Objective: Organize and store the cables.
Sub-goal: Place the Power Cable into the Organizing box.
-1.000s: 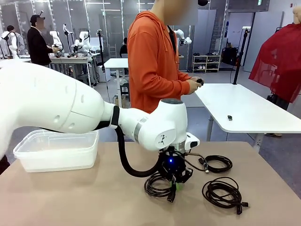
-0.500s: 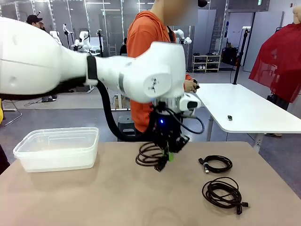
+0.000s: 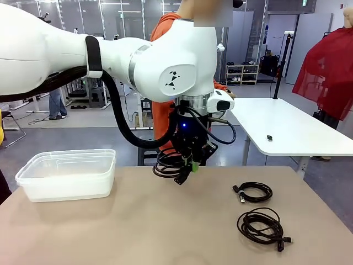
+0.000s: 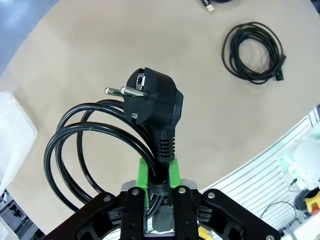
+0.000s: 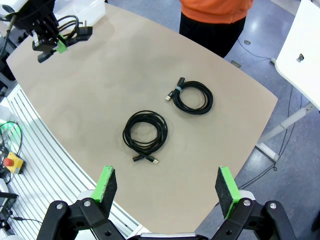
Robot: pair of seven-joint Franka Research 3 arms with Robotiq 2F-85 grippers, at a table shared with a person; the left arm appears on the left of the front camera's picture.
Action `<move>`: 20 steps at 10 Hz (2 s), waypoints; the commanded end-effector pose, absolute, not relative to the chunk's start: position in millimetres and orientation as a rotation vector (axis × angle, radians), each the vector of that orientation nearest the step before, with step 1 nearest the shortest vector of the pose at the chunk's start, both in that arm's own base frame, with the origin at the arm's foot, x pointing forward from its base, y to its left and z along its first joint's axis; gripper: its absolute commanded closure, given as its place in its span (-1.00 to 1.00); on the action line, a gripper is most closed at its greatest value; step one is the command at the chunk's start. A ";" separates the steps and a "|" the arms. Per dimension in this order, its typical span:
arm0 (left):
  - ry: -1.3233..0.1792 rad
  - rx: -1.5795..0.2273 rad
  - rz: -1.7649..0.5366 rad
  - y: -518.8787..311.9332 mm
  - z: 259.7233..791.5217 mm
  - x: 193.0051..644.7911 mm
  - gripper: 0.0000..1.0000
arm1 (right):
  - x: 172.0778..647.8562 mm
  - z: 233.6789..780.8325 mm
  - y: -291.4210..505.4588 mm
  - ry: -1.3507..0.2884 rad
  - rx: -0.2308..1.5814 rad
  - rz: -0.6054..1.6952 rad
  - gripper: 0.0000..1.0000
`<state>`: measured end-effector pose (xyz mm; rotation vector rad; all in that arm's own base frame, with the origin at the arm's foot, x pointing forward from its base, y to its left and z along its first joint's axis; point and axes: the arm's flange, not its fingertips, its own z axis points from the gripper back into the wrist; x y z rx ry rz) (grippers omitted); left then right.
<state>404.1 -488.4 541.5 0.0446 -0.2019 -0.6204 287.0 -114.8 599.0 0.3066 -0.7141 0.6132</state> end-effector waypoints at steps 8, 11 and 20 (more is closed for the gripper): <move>-0.196 0.044 -0.620 -486.4 538.8 408.0 0.63 | 286.9 598.3 -114.3 -0.719 0.309 0.616 -1.00; -0.253 0.070 -0.632 -429.0 553.8 439.3 0.63 | 286.9 598.3 -114.3 -0.719 0.309 0.616 -1.00; -0.299 0.068 -0.688 -169.1 568.7 463.1 0.63 | 286.9 598.3 -114.3 -0.719 0.309 0.616 -1.00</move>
